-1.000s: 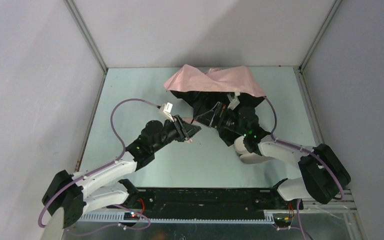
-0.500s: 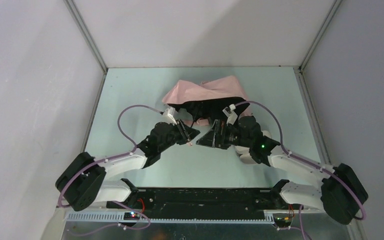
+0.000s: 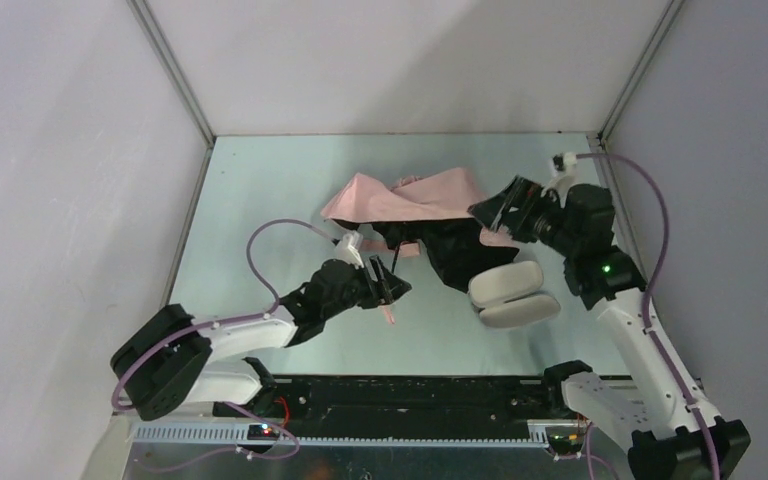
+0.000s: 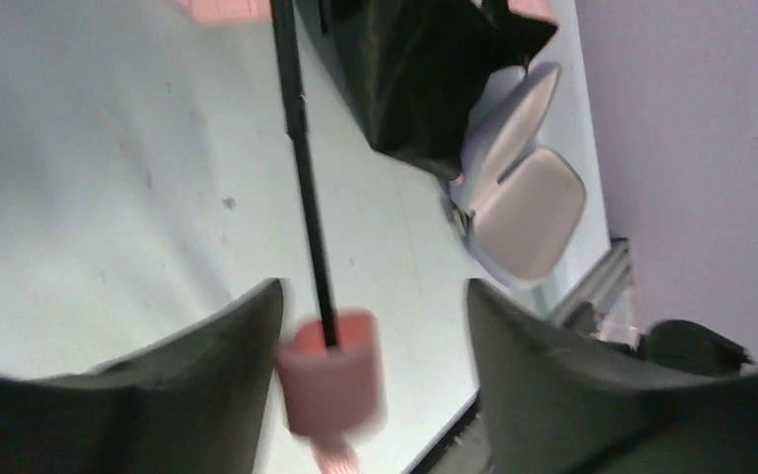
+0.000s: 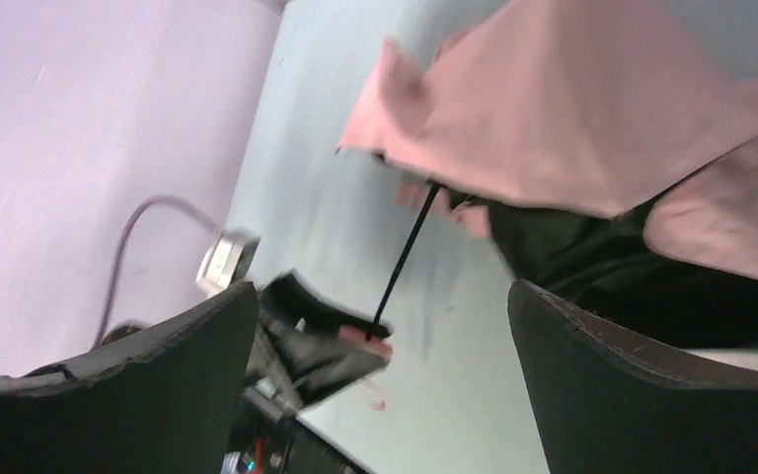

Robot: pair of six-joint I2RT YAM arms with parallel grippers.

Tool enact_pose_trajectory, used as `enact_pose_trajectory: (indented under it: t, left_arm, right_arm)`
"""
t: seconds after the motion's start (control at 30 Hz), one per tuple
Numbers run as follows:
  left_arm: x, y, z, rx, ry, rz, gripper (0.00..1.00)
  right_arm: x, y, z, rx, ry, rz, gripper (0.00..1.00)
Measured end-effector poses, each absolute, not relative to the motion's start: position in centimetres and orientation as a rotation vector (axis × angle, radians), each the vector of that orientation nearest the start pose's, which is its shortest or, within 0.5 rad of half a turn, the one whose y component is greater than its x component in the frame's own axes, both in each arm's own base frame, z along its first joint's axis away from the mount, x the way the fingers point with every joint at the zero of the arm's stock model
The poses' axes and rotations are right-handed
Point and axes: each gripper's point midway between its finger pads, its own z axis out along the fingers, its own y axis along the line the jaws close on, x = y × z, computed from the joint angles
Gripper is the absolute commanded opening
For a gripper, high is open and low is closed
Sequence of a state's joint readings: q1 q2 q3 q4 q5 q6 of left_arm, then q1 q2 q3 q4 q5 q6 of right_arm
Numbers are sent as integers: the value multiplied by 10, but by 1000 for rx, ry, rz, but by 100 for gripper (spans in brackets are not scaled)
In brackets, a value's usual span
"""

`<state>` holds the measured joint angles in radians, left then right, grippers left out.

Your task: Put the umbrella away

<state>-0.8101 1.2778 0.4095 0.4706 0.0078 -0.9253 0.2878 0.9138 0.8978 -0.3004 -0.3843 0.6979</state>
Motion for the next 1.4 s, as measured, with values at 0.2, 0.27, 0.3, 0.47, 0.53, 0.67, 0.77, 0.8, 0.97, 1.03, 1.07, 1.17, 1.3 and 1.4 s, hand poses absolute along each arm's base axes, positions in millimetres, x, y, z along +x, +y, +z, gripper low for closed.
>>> enact_pose_trajectory:
  t: [0.2, 0.27, 0.3, 0.47, 0.53, 0.67, 0.77, 0.8, 0.97, 1.03, 1.07, 1.17, 1.3, 1.4]
  left_arm:
    - [225, -260, 122, -68, 2150, -999, 98]
    - [237, -245, 145, -86, 2105, -962, 99]
    - [247, -235, 162, -103, 2065, -940, 100]
    - [300, -187, 222, -190, 1922, -801, 100]
    - [320, -174, 227, -211, 1914, -747, 100]
    - [361, -162, 200, -241, 1995, -671, 99]
    - [384, -159, 165, -257, 2080, -649, 97]
    - [390, -159, 152, -261, 2113, -645, 95]
    - [426, -175, 108, -250, 2205, -687, 89]
    - [443, -188, 92, -237, 2216, -735, 83]
    - [453, -195, 82, -232, 2221, -765, 76]
    - [469, -215, 51, -228, 2250, -865, 63]
    - [468, -227, 42, -217, 2234, -947, 60]
    - [442, -226, 41, -218, 2230, -971, 62]
  right_arm:
    - [323, 136, 271, 211, 2036, 784, 99]
    - [340, 129, 250, 235, 2100, 721, 99]
    - [346, 127, 240, 243, 2129, 696, 99]
    - [373, 117, 185, 276, 2287, 558, 99]
    - [380, 114, 172, 282, 2320, 533, 99]
    - [390, 108, 146, 312, 2381, 538, 100]
    - [396, 103, 126, 347, 2420, 587, 99]
    - [399, 103, 119, 360, 2430, 607, 99]
    - [409, 125, 89, 364, 2466, 723, 100]
    - [409, 147, 77, 347, 2479, 777, 100]
    - [408, 156, 72, 341, 2486, 797, 99]
    - [408, 194, 58, 317, 2488, 888, 99]
    - [410, 228, 46, 301, 2493, 980, 100]
    - [412, 232, 48, 302, 2486, 1002, 99]
